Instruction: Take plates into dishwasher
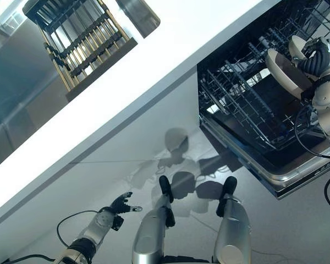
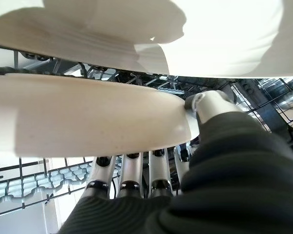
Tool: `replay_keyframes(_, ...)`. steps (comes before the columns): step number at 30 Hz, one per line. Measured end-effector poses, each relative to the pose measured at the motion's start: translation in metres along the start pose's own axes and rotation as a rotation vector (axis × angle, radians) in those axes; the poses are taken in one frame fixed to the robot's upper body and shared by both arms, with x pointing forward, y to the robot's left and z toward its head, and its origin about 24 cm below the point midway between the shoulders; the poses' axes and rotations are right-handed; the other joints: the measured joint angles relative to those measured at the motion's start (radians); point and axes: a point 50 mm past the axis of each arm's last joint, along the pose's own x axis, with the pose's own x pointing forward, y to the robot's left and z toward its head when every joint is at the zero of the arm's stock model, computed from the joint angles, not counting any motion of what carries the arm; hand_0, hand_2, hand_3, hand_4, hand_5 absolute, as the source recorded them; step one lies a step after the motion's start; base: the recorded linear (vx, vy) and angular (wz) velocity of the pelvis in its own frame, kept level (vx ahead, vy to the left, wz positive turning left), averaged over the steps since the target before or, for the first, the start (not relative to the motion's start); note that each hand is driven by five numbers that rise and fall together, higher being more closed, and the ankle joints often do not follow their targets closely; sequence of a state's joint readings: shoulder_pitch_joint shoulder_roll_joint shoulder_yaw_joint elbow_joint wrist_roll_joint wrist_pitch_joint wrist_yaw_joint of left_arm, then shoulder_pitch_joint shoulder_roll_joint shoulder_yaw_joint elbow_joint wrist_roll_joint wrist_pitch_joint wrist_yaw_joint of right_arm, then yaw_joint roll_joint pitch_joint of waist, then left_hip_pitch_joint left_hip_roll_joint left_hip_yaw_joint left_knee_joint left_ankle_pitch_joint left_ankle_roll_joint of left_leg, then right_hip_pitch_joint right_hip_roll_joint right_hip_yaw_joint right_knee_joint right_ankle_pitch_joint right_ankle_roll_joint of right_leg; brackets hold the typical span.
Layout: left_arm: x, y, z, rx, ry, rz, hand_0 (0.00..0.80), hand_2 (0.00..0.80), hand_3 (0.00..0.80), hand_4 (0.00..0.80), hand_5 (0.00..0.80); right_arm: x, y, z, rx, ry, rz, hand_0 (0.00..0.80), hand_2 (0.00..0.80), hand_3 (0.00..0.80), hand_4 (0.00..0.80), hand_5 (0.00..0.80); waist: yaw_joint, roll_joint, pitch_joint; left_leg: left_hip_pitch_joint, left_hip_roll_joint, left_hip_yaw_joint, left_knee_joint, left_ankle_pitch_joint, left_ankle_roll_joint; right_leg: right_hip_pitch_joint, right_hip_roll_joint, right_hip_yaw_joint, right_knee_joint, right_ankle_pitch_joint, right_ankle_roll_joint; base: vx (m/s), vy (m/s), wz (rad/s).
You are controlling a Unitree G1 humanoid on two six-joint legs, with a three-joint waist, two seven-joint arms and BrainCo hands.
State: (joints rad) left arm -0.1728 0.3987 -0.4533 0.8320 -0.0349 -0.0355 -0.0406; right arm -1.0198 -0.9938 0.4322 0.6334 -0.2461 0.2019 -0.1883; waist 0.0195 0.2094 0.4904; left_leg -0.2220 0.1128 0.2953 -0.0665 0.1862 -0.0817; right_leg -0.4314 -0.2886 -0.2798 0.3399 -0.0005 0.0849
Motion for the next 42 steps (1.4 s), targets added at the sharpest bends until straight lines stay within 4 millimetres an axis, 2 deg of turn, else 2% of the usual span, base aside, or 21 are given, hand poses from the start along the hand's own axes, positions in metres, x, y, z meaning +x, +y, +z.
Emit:
replay_keyframes(11, -0.002, -0.001, 0.005, -0.026, -0.036, 0.001, 0.0, 0.0, 0.0, 0.0, 0.0, 0.002, -0.013, -0.011, -0.102, 0.043, -0.151, 0.8, 0.8, 0.8, 0.8, 0.8, 0.023, 0.001, -0.001, -0.013, 0.001, 0.005, 0.004, 0.0, 0.0, -0.019, -0.003, 0.004, -0.001, -0.003, -0.002, 0.0, 0.0, 0.0)
replay_keyframes(20, -0.002, 0.003, 0.011, -0.053, -0.058, 0.027, 0.0, 0.0, 0.0, 0.0, 0.0, 0.002, -0.022, -0.015, -0.122, 0.062, -0.196, 0.8, 0.8, 0.8, 0.8, 0.8, 0.027, 0.0, 0.0, -0.015, 0.014, 0.006, -0.01, -0.001, -0.005, 0.003, 0.027, -0.006, -0.068, 0.035, -0.001, 0.001, -0.01, -0.05)
replay_keyframes(25, -0.003, 0.005, 0.011, -0.054, -0.057, 0.031, 0.0, 0.0, 0.0, 0.0, 0.0, 0.002, -0.025, -0.021, -0.134, 0.086, -0.196, 0.8, 0.8, 0.8, 0.8, 0.8, 0.027, -0.001, 0.001, -0.012, 0.02, 0.005, -0.01, -0.001, -0.005, 0.019, 0.036, -0.013, -0.092, 0.048, -0.003, -0.016, -0.003, 0.0)
replay_keyframes(42, -0.005, 0.011, 0.008, -0.04, -0.053, 0.037, 0.0, 0.0, 0.0, 0.0, 0.0, 0.003, -0.02, -0.023, -0.127, 0.093, -0.12, 0.8, 0.8, 0.8, 0.8, 0.8, 0.028, -0.001, 0.001, -0.01, 0.02, 0.003, -0.007, 0.0, -0.005, 0.024, 0.036, -0.01, -0.094, 0.051, -0.004, -0.001, 0.004, 0.0)
